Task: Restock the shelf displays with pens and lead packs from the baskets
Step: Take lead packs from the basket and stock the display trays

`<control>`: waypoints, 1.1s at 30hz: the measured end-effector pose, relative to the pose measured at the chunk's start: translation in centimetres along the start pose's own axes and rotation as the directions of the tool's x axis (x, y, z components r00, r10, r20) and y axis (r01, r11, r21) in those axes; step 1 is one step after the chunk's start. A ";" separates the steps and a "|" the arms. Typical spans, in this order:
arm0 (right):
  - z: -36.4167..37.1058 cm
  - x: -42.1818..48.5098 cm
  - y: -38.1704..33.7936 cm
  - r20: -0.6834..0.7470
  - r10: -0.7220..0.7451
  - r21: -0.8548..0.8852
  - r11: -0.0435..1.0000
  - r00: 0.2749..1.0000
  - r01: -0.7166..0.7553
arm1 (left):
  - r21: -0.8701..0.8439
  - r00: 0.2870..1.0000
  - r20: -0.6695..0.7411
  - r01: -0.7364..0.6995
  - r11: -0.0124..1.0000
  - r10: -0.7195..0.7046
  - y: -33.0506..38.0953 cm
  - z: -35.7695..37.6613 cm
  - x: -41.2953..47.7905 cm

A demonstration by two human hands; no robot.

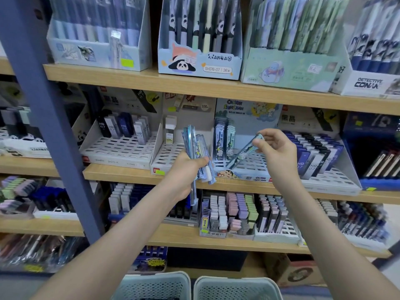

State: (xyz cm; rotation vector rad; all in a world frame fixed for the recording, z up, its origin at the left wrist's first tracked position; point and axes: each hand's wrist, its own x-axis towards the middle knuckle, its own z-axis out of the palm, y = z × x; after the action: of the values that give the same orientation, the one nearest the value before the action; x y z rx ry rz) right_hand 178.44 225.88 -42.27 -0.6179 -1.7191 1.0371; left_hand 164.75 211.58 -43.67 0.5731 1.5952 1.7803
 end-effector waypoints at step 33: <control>2.8 3.5 -2.2 0.433 -0.251 -0.450 0.772 0.866 0.449 | -0.028 1.000 0.025 0.010 1.000 -0.009 0.9 0.9 -0.7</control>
State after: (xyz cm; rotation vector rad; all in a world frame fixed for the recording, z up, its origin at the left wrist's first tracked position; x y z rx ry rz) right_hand 174.71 226.61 -39.06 -0.4277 -2.3703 0.3860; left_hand 165.74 211.70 -42.58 0.5708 1.5513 1.7795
